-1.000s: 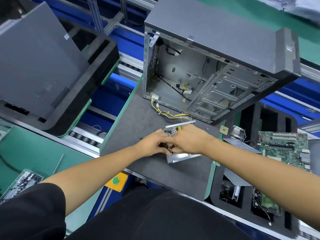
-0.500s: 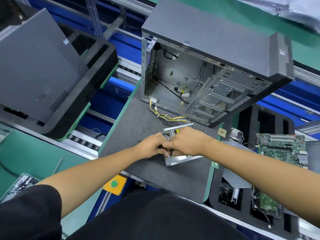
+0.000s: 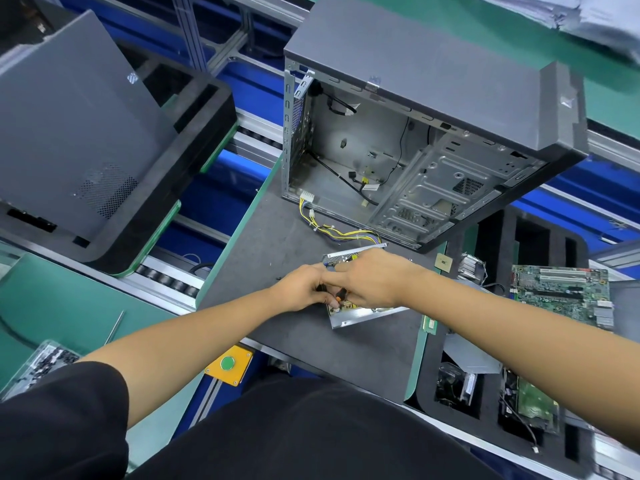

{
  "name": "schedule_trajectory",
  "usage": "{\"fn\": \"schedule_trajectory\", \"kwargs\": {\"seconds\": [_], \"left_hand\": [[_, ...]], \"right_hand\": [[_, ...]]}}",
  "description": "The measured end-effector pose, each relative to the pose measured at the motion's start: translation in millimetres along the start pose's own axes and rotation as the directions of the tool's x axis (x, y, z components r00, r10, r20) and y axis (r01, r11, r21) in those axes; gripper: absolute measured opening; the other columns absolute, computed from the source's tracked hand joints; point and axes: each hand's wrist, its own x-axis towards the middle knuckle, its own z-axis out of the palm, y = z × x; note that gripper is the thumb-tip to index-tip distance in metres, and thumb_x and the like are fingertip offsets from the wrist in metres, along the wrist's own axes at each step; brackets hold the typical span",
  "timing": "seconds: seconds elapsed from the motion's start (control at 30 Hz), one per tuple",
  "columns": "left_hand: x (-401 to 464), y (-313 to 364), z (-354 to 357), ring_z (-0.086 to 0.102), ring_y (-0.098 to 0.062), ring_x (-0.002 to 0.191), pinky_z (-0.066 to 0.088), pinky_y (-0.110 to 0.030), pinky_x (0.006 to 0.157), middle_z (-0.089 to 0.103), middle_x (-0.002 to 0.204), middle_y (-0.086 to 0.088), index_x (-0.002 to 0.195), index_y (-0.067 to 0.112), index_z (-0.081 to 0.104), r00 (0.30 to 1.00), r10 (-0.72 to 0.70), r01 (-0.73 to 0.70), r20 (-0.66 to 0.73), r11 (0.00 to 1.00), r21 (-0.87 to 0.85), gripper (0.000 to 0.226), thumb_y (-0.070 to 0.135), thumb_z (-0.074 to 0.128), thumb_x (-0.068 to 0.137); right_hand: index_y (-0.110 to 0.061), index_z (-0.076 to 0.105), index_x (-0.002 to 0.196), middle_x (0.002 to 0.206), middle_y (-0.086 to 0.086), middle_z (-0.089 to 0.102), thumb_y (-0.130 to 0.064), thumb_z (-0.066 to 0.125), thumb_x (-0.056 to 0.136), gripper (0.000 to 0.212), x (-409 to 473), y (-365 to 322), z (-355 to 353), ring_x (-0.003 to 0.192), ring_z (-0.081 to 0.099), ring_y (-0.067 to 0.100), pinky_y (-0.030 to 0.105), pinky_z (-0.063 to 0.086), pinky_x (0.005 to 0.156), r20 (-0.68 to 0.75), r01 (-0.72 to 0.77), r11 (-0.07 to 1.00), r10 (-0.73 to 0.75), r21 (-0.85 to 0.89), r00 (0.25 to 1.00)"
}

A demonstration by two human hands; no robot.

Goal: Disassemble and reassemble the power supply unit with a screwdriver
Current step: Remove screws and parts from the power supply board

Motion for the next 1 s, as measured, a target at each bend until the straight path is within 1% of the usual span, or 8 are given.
{"fn": "schedule_trajectory", "kwargs": {"seconds": [0.2, 0.3, 0.43, 0.53, 0.6, 0.7, 0.8, 1.0], "left_hand": [[-1, -3, 0, 0.06, -0.022, 0.093, 0.048, -0.043, 0.085, 0.067, 0.092, -0.009, 0.088, 0.005, 0.076, 1.0, -0.011, 0.012, -0.003, 1.0, 0.022, 0.022, 0.025, 0.084, 0.082], [-2, 0, -2, 0.058, -0.012, 0.091, 0.048, -0.036, 0.08, 0.068, 0.091, -0.002, 0.092, 0.009, 0.077, 1.0, 0.02, -0.02, 0.003, 1.0, 0.001, 0.019, 0.022, 0.085, 0.081], [-6, 4, -5, 0.065, -0.023, 0.089, 0.053, -0.035, 0.084, 0.073, 0.093, -0.006, 0.099, 0.03, 0.071, 0.999, 0.043, -0.044, -0.014, 0.997, -0.068, 0.03, 0.012, 0.085, 0.079], [-6, 2, -6, 0.066, -0.034, 0.085, 0.054, -0.048, 0.079, 0.069, 0.094, -0.016, 0.093, 0.002, 0.074, 1.0, 0.021, -0.023, -0.023, 0.998, -0.06, 0.017, 0.006, 0.084, 0.08], [-6, 1, -4, 0.065, -0.035, 0.091, 0.054, -0.049, 0.082, 0.068, 0.1, -0.018, 0.099, 0.001, 0.075, 0.998, 0.062, -0.062, 0.002, 0.998, 0.007, 0.023, 0.012, 0.083, 0.082], [-5, 5, -2, 0.062, -0.03, 0.099, 0.051, -0.043, 0.089, 0.069, 0.103, -0.009, 0.11, 0.035, 0.072, 0.999, 0.031, -0.03, 0.014, 0.998, -0.062, 0.038, 0.021, 0.087, 0.078], [-7, 11, 0, 0.061, -0.017, 0.093, 0.051, -0.038, 0.085, 0.07, 0.092, 0.013, 0.095, 0.057, 0.069, 0.998, 0.001, -0.009, -0.064, 0.992, -0.127, 0.043, 0.03, 0.092, 0.071], [-8, 17, 0, 0.061, -0.016, 0.096, 0.05, -0.033, 0.085, 0.068, 0.102, -0.006, 0.102, 0.007, 0.074, 1.0, 0.016, -0.019, -0.026, 0.993, -0.117, 0.026, 0.016, 0.086, 0.08]], "right_hand": [[-0.024, 0.046, 0.108, 0.087, 0.0, 0.06, -0.033, 0.039, 0.099, 0.014, 4, 0, -8, 0.06, 0.048, 0.029, 0.032, 0.027, 0.046, 0.068, 0.039, 0.999, -0.039, 0.002, 0.997], [-0.024, 0.05, 0.109, 0.075, 0.002, 0.058, -0.04, 0.039, 0.099, 0.022, 11, -2, -8, 0.064, 0.056, 0.031, 0.033, 0.028, 0.05, 0.049, 0.02, 0.999, -0.017, -0.046, 0.999], [-0.021, 0.055, 0.119, 0.087, 0.006, 0.067, -0.045, 0.043, 0.098, 0.034, 18, -5, -9, 0.064, 0.056, 0.031, 0.033, 0.032, 0.054, 0.055, -0.042, 0.992, 0.049, -0.118, 0.997], [-0.023, 0.043, 0.124, 0.101, 0.004, 0.059, -0.039, 0.045, 0.098, 0.031, 18, -5, -11, 0.066, 0.058, 0.033, 0.036, 0.036, 0.052, 0.064, 0.031, 0.998, -0.027, -0.06, 0.998], [-0.023, 0.046, 0.122, 0.103, 0.005, 0.062, -0.036, 0.045, 0.1, 0.025, 18, -3, -11, 0.074, 0.062, 0.034, 0.036, 0.034, 0.054, 0.114, 0.068, 0.997, -0.063, -0.045, 0.991], [-0.019, 0.057, 0.121, 0.096, 0.007, 0.069, -0.042, 0.04, 0.102, 0.034, 18, -2, -8, 0.076, 0.064, 0.032, 0.035, 0.031, 0.054, 0.095, -0.004, 0.987, 0.019, -0.162, 0.995], [-0.014, 0.055, 0.12, 0.086, 0.009, 0.069, -0.046, 0.037, 0.102, 0.041, 16, -7, -4, 0.06, 0.047, 0.029, 0.032, 0.025, 0.05, 0.068, -0.038, 0.972, 0.055, -0.231, 0.996], [-0.026, 0.037, 0.114, 0.098, 0.007, 0.063, -0.034, 0.035, 0.1, 0.017, 5, 0, -3, 0.053, 0.045, 0.031, 0.033, 0.024, 0.044, 0.051, 0.112, 0.98, -0.104, -0.165, 0.993]]}}
